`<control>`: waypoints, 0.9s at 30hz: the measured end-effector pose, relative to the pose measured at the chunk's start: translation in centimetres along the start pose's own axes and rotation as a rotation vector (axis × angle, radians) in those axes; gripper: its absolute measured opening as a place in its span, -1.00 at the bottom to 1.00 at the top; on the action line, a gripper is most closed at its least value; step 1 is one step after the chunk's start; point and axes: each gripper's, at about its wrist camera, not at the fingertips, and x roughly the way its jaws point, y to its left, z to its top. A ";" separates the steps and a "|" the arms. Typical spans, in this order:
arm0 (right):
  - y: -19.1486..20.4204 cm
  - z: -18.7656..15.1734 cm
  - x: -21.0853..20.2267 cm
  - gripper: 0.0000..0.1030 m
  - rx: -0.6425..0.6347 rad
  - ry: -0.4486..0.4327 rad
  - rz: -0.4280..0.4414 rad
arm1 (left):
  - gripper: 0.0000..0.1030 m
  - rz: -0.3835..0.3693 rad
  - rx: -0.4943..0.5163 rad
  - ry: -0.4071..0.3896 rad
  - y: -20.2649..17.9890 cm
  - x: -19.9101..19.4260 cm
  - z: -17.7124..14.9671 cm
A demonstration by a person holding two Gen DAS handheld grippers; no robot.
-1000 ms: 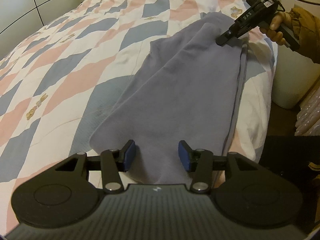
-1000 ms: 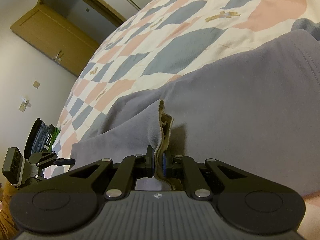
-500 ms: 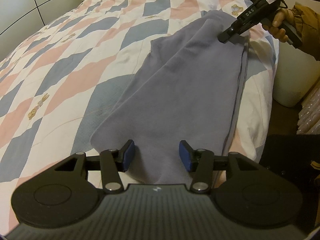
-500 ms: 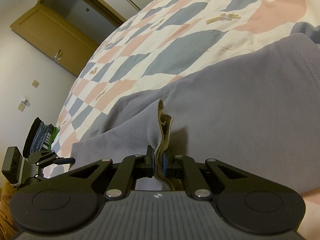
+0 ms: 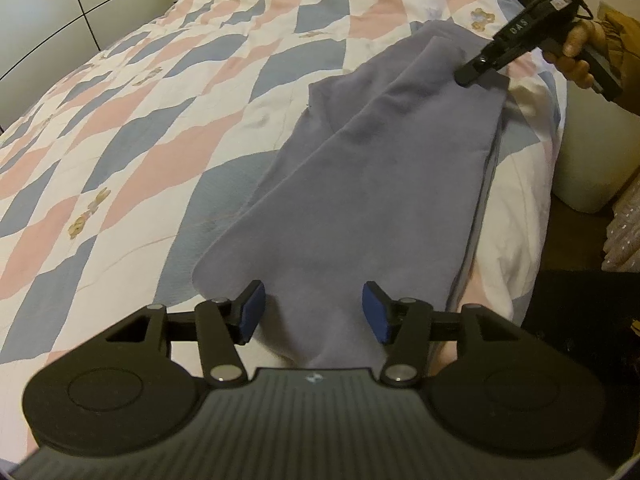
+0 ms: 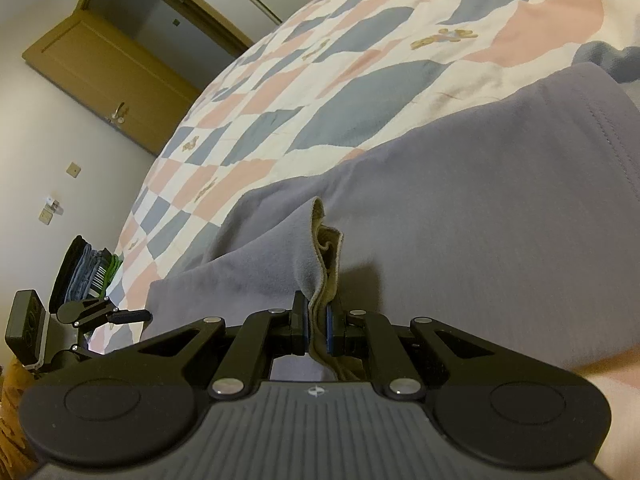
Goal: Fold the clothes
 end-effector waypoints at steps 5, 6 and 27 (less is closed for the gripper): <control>0.6 -0.7 -0.8 -0.85 -0.001 -0.011 -0.015 | -0.02 0.018 -0.028 -0.007 0.2 -0.3 -0.2; 0.7 -0.8 -0.9 -0.85 -0.002 -0.014 -0.019 | -0.02 0.022 -0.035 -0.008 0.2 -0.3 -0.3; 2.5 -3.7 -3.7 -0.85 -0.019 -0.041 -0.076 | 0.00 0.057 -0.009 -0.086 -1.3 -2.4 -0.6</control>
